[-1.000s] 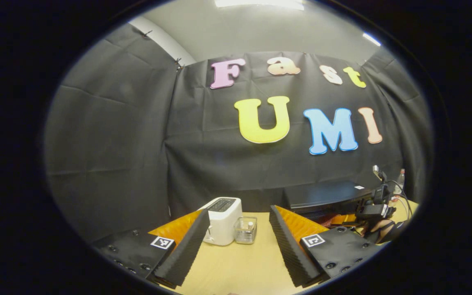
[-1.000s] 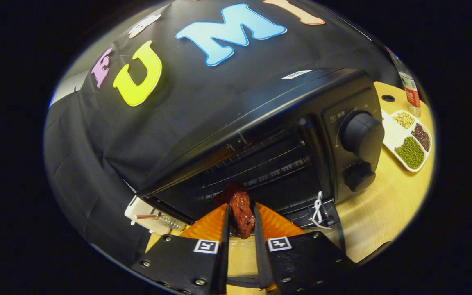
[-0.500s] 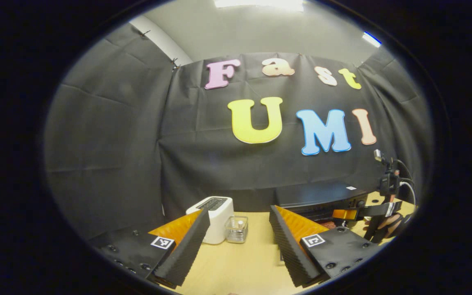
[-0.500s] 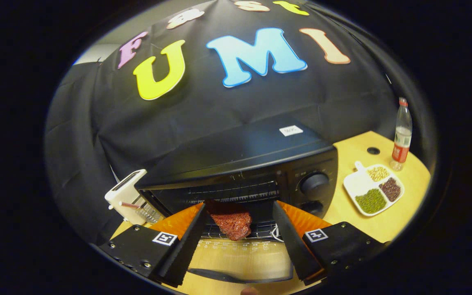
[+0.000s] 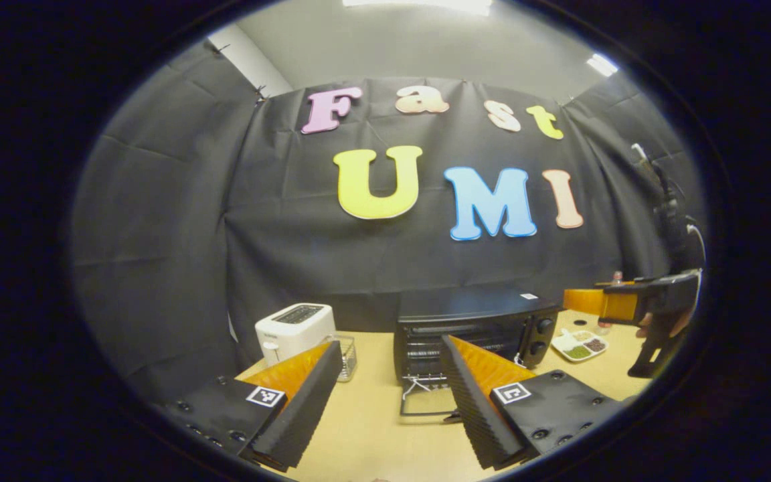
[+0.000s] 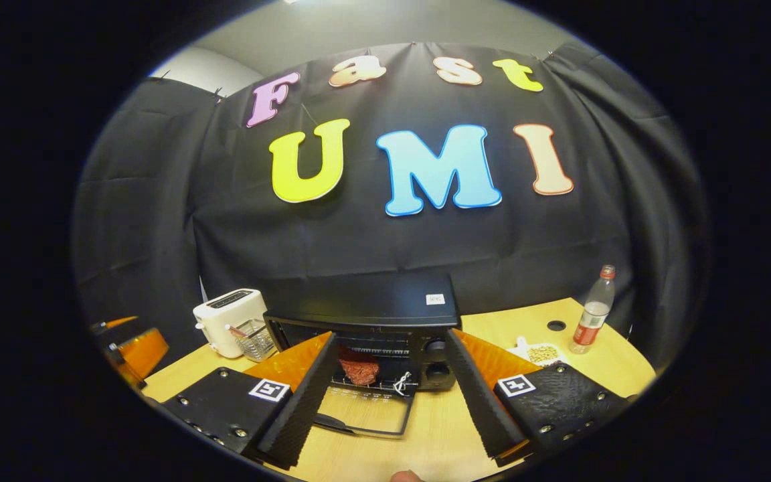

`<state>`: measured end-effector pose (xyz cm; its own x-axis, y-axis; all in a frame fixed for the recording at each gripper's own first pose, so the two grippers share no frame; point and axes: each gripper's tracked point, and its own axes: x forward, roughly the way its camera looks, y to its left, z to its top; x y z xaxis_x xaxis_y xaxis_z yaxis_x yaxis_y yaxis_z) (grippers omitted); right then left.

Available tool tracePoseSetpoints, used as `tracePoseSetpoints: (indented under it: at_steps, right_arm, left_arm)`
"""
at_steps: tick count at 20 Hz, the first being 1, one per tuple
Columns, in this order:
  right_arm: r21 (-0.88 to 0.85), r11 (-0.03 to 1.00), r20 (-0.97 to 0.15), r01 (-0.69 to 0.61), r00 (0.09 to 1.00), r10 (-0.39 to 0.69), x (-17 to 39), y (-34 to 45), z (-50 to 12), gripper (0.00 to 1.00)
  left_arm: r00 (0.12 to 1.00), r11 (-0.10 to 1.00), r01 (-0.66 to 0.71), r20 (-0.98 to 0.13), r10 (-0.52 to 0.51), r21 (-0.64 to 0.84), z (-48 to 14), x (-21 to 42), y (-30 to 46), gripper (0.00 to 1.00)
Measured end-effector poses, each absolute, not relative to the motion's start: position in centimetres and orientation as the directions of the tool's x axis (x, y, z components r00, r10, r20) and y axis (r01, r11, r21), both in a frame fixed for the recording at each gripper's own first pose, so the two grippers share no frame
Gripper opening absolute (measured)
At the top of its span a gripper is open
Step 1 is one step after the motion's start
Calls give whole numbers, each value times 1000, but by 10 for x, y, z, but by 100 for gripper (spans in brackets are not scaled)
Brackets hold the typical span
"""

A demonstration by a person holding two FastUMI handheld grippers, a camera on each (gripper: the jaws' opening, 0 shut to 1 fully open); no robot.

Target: Open the electric oven with the left hand, put the food in, and close the electric oven.

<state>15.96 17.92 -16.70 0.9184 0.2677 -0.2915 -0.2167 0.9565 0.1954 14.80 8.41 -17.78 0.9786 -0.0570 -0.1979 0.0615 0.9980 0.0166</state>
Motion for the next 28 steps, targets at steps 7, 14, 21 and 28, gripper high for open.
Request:
tracePoseSetpoints:
  at_steps: [7, 14, 21, 28]
  right_arm:
    - [123, 980, -269, -156, 945, 185, 116, 114, -139, 97]
    - [96, 993, -308, -62, 947, 89, 83, 64, -142, 97]
    - [44, 997, -335, 60, 941, -42, 60, 14, -145, 97]
    - [7, 988, -338, 154, 930, -143, 51, -16, -141, 97]
  left_arm:
    - [934, 993, 115, -342, -101, 21, -251, 134, 35, 100]
    - [824, 986, 165, -549, -138, 1, -339, 125, -6, 98]
    - [708, 981, 190, -688, -155, -26, -395, 143, -34, 98]
    - [590, 975, 219, -792, -155, -27, -439, 152, -53, 98]
